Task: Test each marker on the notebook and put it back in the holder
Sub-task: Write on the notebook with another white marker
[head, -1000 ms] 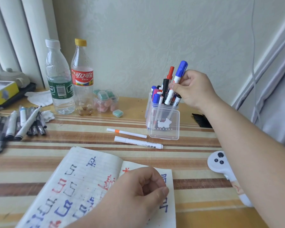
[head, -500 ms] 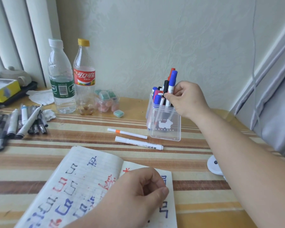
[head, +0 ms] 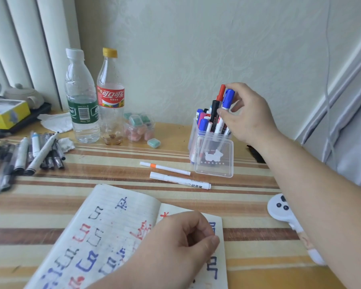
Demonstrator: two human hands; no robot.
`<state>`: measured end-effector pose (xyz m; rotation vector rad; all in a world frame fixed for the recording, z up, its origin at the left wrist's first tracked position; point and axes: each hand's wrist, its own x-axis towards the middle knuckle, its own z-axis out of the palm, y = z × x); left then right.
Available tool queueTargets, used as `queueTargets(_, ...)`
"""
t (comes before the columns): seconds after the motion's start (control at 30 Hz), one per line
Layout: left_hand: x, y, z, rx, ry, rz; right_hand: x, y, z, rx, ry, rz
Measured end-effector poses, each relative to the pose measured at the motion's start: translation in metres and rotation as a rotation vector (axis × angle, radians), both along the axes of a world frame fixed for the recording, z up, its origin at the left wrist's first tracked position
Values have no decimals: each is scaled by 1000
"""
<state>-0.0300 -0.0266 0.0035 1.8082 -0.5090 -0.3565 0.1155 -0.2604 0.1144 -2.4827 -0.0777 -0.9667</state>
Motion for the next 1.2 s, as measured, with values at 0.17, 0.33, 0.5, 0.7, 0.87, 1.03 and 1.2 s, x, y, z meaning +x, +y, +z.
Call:
queueTargets(0.17, 1, 1, -1, 8, -6, -11, 2, -1, -12, 141, -20, 11)
queueTargets(0.33, 0, 1, 0, -2, 6, -29, -3, 1, -23, 153, -18, 43)
queueTargets(0.5, -2, 1, 3, 9, 1, -26, -16, -4, -25, 63, -11, 7)
queueTargets(0.7, -1, 2, 5, 36, 1, -25, -71, 53, -62, -211, -141, 297)
queueTargets(0.87, 13, 19, 29, 565, -342, -182, -68, 99, -79, -491, 550, 203)
queueTargets(1.03, 32, 42, 38, 981, -357, -242, -75, 114, -68, -563, 706, 117)
queueTargets(1.2, 38, 47, 32, 1081, -377, -116, -84, 117, -62, -561, 625, 96)
